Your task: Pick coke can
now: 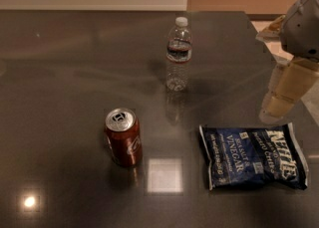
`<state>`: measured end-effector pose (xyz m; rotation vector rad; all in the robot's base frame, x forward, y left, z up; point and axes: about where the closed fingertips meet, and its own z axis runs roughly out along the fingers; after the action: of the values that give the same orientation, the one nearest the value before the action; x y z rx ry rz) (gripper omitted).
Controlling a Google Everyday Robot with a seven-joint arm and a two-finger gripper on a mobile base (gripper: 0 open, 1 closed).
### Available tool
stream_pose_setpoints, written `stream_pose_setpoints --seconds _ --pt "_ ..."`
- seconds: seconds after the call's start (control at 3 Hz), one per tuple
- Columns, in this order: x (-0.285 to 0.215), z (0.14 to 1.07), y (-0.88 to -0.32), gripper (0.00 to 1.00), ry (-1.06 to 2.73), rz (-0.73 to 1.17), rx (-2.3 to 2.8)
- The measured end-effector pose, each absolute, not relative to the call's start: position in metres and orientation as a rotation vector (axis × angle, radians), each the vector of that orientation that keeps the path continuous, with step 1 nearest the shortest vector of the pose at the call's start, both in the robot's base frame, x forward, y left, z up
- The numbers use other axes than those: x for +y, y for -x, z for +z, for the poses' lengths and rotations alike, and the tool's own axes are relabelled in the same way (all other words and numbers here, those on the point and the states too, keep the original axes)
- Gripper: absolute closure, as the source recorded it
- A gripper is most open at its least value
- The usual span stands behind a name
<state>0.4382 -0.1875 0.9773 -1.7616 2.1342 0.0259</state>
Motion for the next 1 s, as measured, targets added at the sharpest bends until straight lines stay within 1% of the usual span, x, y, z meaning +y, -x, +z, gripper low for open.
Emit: stream_pose_setpoints --seconds 1.0 --pt "-0.077 0.947 -0.423 0.0 1.896 0.299 1.879"
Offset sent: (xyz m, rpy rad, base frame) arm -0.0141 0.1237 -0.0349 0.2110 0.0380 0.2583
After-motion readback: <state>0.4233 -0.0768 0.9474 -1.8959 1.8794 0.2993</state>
